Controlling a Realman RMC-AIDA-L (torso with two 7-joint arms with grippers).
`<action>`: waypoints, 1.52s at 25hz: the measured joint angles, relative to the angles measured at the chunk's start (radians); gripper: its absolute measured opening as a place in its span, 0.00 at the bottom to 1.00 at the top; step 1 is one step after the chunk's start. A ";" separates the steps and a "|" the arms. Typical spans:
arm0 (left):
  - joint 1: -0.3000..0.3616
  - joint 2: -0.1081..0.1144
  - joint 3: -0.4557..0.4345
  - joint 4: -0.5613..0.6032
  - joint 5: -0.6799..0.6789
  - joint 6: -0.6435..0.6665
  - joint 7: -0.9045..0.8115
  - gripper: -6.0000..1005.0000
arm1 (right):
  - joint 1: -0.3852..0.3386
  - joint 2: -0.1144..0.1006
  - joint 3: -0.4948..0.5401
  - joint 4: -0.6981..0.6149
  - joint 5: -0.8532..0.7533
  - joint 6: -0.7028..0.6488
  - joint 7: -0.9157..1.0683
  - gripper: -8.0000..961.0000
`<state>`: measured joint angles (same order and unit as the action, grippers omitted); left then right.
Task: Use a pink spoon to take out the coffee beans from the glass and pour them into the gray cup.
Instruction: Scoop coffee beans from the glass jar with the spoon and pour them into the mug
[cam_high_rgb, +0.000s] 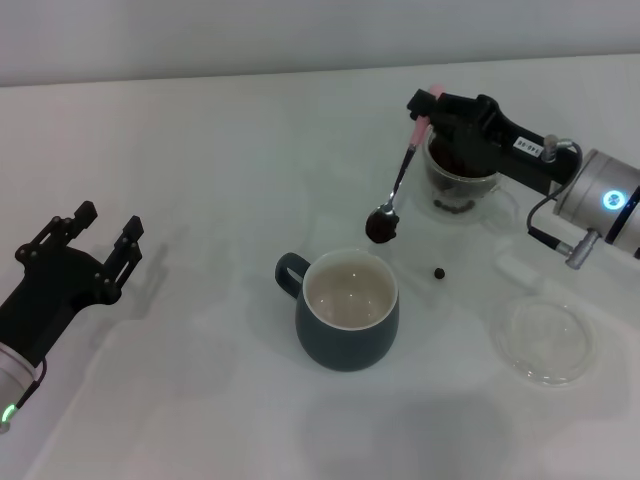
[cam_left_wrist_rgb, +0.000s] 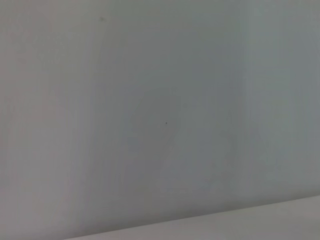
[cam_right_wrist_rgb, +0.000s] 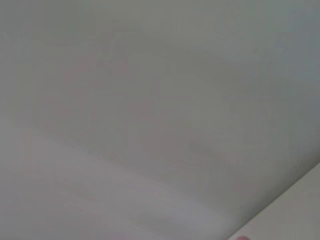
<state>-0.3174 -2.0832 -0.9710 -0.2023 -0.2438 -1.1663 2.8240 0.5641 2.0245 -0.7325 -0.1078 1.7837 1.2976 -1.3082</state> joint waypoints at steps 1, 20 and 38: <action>0.000 0.000 0.000 0.000 0.000 0.000 0.000 0.58 | 0.002 0.001 -0.008 0.001 0.000 0.006 -0.001 0.16; 0.014 -0.001 0.001 0.000 0.000 0.003 0.000 0.58 | 0.056 0.003 -0.086 0.005 -0.001 0.076 -0.139 0.16; 0.013 -0.002 0.002 0.000 0.000 0.011 0.000 0.58 | 0.056 0.003 -0.107 -0.001 -0.001 0.178 -0.481 0.16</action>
<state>-0.3040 -2.0847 -0.9694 -0.2025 -0.2438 -1.1550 2.8240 0.6206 2.0275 -0.8399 -0.1085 1.7824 1.4756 -1.7888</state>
